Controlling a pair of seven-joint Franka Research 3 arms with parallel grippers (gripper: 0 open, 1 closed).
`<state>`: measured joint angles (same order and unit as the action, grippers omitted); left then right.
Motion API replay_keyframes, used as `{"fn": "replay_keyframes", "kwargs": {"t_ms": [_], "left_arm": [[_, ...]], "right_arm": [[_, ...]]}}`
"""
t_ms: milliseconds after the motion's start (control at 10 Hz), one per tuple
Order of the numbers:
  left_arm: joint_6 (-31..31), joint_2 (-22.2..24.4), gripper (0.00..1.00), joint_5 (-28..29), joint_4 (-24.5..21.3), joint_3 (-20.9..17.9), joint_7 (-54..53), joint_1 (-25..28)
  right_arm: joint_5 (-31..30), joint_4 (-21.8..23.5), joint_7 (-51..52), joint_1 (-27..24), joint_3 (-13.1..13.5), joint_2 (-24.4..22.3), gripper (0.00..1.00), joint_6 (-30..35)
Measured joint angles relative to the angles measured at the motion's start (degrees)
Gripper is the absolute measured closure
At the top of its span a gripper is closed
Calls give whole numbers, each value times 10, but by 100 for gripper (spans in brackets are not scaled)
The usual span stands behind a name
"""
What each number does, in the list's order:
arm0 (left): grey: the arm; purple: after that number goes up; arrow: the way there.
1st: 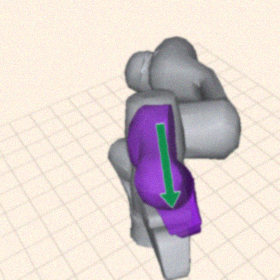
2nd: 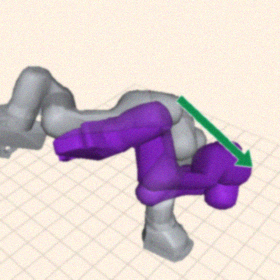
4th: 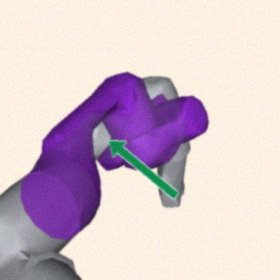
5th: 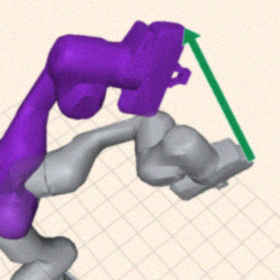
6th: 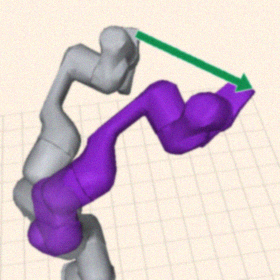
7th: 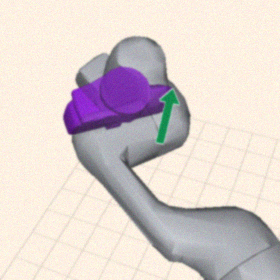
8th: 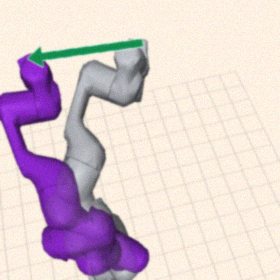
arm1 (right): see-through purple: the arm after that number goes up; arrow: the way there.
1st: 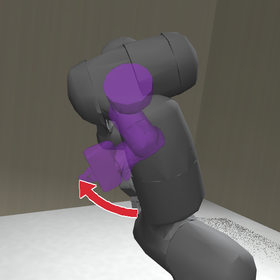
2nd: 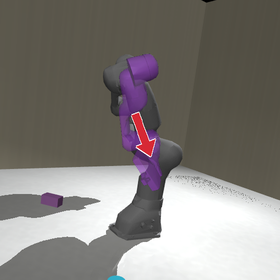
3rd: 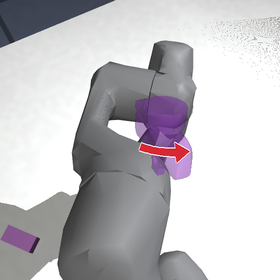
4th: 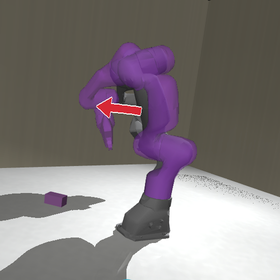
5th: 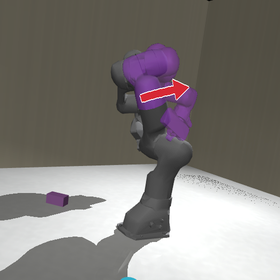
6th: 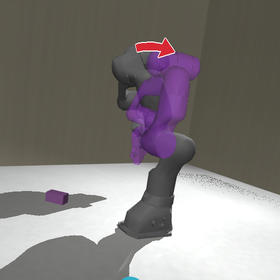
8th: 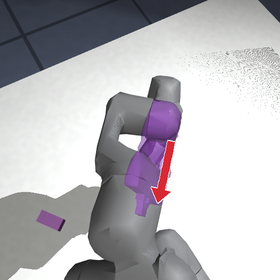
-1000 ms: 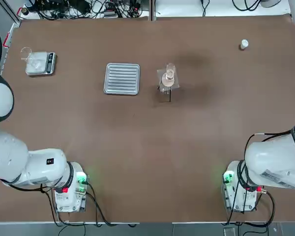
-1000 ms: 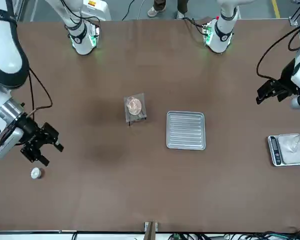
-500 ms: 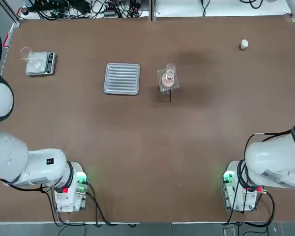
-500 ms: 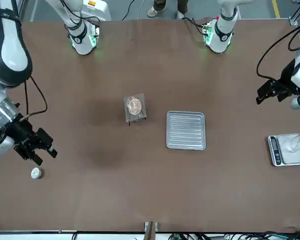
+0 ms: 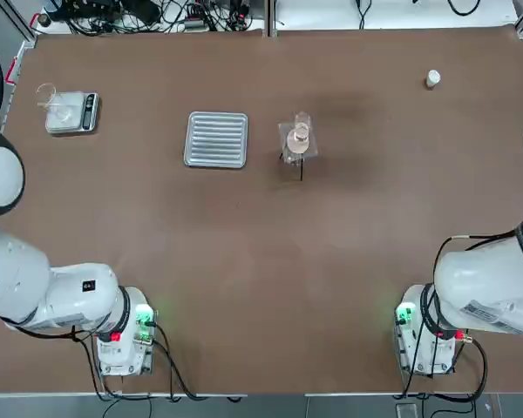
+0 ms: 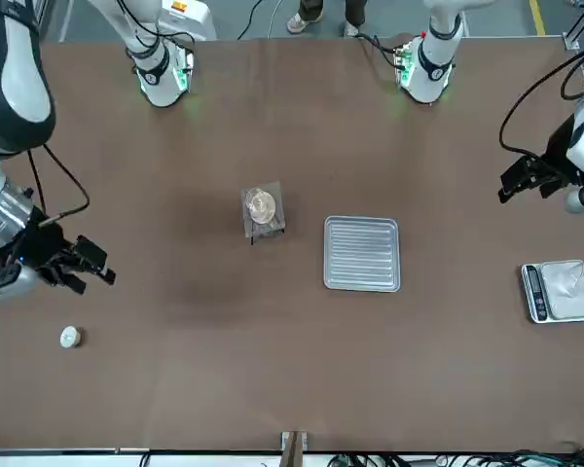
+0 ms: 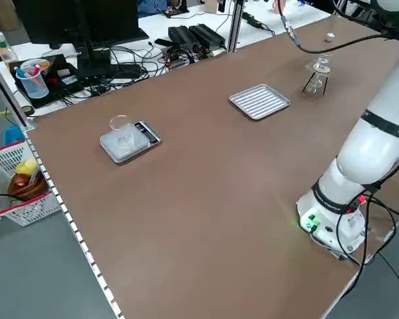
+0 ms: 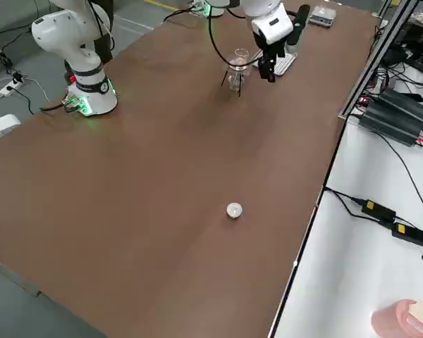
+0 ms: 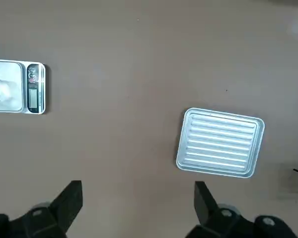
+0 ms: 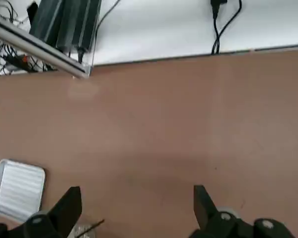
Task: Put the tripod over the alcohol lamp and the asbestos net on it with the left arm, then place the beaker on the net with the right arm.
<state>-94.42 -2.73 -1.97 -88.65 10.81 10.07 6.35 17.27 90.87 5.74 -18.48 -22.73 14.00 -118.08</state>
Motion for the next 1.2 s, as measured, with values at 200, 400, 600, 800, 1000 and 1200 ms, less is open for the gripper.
{"fn": "replay_keyframes", "kwargs": {"t_ms": [200, 400, 600, 800, 1000, 1200], "left_arm": [[0, 0, 1, 0, 0, 0, 0, 0], [0, 0, 1, 11, 0, -1, 0, 0], [0, 0, 1, 17, 0, -1, 0, 1], [0, 0, 1, 17, 0, -2, 0, 8], [0, 0, 1, 17, 0, -2, 0, 19], [0, 0, 1, 17, 2, -1, 0, 22]], "right_arm": [[-20, -10, -4, -1, 1, 0, 0, 39], [-33, -14, -5, 0, 0, 0, 0, 54], [-45, -15, -6, -1, 0, 0, 0, 69], [-53, -21, -6, -4, 2, 0, 0, 92], [-61, -33, -7, 7, 33, -6, 0, 121], [-61, -45, -6, 96, 155, -18, 0, 140]]}}
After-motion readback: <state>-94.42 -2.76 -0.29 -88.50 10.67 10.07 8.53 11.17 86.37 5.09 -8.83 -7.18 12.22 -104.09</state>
